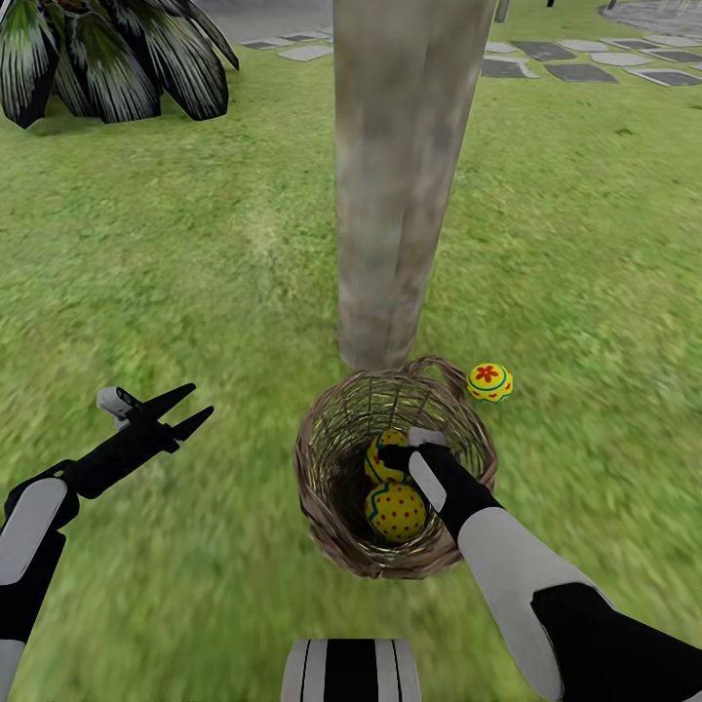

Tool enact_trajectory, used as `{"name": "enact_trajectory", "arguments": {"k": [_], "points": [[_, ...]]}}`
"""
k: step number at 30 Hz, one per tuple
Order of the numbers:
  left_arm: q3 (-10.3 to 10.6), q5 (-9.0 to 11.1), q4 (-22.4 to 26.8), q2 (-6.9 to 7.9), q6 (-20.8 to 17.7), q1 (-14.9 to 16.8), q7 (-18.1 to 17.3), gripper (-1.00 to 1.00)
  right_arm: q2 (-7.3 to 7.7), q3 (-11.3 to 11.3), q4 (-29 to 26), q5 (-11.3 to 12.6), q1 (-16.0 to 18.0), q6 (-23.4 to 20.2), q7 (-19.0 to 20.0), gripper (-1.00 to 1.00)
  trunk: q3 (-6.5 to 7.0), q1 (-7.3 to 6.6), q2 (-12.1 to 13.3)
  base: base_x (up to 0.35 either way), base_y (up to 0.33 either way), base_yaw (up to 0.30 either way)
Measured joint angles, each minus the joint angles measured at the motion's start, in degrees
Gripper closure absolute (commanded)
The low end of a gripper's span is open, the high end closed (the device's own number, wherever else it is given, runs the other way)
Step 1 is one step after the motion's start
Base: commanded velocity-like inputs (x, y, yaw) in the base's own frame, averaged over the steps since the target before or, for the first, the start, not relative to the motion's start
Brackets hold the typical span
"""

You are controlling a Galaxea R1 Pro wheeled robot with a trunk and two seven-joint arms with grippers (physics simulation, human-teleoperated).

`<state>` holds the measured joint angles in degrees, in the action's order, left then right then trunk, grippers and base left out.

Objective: Take the three Easter eggs out of the wicker basket on the lawn in the garden, then place them on the lawn next to a single tree (choose any tree) so that all three eggs are next to the same tree and none are left in the basket.

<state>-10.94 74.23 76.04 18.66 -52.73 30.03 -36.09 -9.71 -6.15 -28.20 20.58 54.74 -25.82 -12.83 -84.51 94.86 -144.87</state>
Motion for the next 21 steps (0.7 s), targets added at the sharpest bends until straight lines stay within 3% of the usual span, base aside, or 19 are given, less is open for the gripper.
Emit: {"name": "enact_trajectory", "arguments": {"k": [8, 21], "points": [[0.0, -0.07, 0.0, 0.01, 0.01, 0.0, 0.01, -1.0, 0.0, 0.02, 0.0, 0.0, 0.07, 0.0, -0.08, -1.0, -1.1, 0.13, -0.06, 0.0, 0.0, 0.0], [0.0, -0.02, 0.02, -0.03, 0.0, 0.0, 0.01, -1.0, 0.0, 0.02, -0.76, 0.0, 0.18, 0.0, -0.09, -1.0, -1.77, 0.21, -0.11, 0.0, 0.0, 0.0]]}}
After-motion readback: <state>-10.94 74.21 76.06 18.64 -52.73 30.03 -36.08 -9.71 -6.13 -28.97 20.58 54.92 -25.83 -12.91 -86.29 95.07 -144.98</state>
